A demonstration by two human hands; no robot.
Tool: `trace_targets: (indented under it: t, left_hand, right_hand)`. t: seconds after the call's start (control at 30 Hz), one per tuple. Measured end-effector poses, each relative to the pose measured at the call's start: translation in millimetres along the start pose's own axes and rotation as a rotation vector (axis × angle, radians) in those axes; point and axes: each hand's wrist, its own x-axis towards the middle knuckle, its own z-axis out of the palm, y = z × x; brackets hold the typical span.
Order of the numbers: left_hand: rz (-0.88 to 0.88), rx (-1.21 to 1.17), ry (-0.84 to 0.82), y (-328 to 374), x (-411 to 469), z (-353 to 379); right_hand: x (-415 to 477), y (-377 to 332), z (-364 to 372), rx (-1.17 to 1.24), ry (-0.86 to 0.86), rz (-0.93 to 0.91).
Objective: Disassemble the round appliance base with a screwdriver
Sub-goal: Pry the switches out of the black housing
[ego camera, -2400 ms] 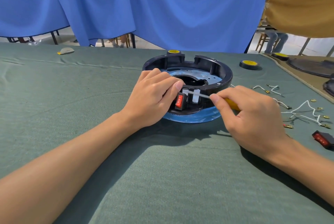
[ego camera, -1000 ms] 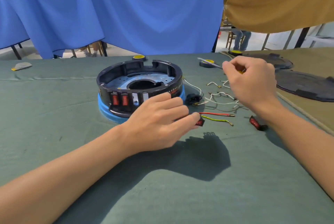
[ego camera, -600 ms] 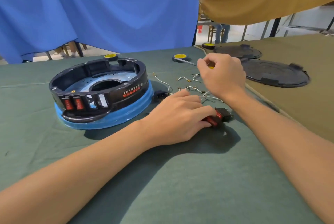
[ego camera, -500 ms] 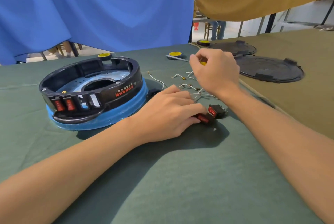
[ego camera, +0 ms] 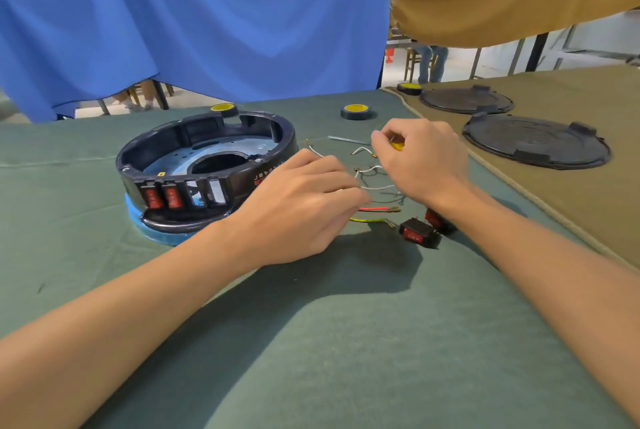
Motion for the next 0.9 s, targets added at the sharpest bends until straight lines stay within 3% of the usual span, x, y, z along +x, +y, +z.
trace_targets:
  t: [0.33,0.4,0.5,0.67,0.8,0.9]
  left_hand:
    - [-0.143,0.246,0.264,-33.7,-59.0,-53.5]
    - [-0.279,0.279,0.306,-42.9,-75.3,-57.9]
    - [-0.629,0.249,0.390,-53.2,-100.8,-59.3]
    - [-1.302,-0.126,0.390,-61.9,-115.6,-54.8]
    - [-1.483,-0.577,0.453,-50.9,-106.6,-47.2]
    - [-1.560,-0.742,0.537,-56.7,-103.5,-46.7]
  right_hand:
    - [-13.0,-49.0,2.2,0.069,-0.125,-0.105]
    - [-14.8,-61.9,1.2,0.102,-0.139,-0.150]
    - [-11.2,-80.0,1.7,0.145,-0.178,-0.206]
    - [4.2,-109.3,11.2,0.202,-0.245,-0.306]
    - [14.9,-125.4,23.5,0.182,-0.271,-0.323]
    - [16.8,-133.2,32.8,0.151,-0.335,-0.317]
